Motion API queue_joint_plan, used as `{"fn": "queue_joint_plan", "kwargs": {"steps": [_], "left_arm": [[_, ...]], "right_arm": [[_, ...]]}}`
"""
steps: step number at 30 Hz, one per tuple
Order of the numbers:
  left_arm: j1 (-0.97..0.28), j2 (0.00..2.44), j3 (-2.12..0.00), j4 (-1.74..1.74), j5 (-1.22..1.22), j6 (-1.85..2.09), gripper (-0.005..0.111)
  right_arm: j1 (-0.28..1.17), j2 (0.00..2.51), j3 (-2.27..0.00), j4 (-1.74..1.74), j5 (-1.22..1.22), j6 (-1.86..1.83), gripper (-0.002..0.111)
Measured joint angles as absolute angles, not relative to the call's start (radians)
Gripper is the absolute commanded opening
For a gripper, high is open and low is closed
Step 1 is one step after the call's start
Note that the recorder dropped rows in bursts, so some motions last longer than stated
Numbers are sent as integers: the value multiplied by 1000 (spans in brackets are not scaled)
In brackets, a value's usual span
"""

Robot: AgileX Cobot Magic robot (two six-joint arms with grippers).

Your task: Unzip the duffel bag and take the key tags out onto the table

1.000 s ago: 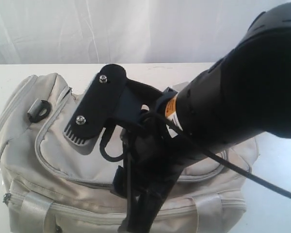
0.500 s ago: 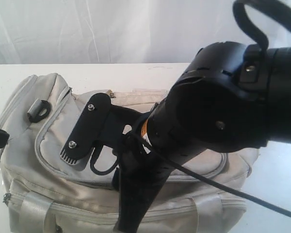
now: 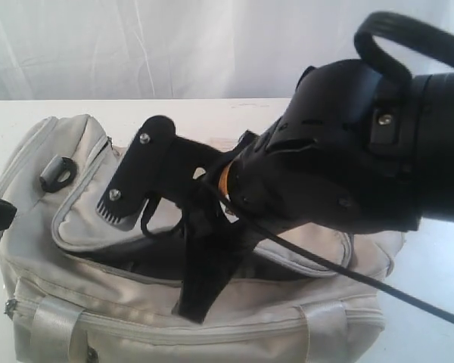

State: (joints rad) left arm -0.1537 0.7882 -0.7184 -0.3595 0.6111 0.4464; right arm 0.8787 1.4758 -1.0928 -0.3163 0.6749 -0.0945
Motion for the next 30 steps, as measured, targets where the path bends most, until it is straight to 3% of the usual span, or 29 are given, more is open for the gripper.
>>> {"fn": "queue_joint_plan", "kwargs": {"steps": [13,30], "left_arm": [[-154,788,-718,-375,611,446,0],[-154,788,-718,-399,618,461,0]], "right_arm": [[688,1546,-1317,-445,676,-50,0],[462,1933,-1771,-442,638,-257,0]]}}
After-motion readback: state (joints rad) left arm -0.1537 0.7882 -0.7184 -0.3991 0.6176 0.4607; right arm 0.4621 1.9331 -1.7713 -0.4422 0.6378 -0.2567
